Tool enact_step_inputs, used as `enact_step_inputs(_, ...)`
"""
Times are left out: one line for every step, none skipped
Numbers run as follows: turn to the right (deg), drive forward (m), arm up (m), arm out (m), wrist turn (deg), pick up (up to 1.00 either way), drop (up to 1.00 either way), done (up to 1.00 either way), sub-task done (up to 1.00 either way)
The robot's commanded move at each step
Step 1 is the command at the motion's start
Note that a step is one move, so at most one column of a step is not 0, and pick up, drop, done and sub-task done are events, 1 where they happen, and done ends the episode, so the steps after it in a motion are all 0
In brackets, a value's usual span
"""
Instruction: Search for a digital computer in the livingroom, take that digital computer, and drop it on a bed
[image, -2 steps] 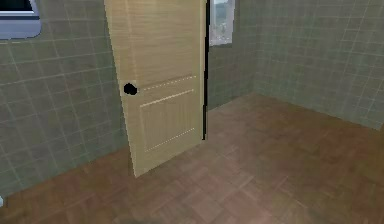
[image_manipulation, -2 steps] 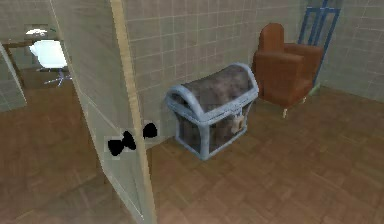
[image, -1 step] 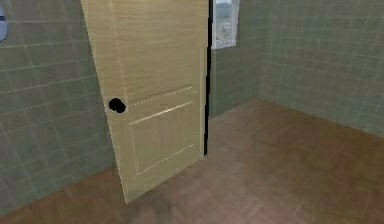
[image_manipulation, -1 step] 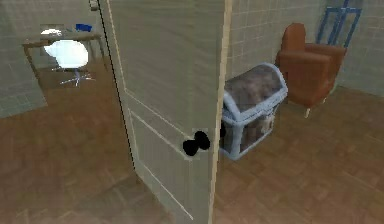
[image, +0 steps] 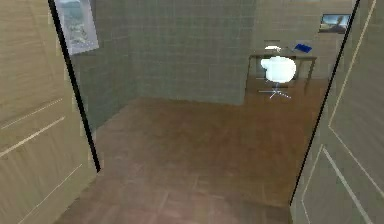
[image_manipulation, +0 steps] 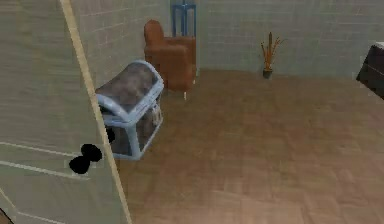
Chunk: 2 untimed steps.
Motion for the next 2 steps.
enact_step_inputs(0.0, 1.0, 0.0, 0.0, 0.0, 0.0, 0.0, 0.0, 0.0)
enact_step_inputs(0.0, 0.55, 0.0, 0.0, 0.0, 0.0, 0.0, 0.0, 0.0)
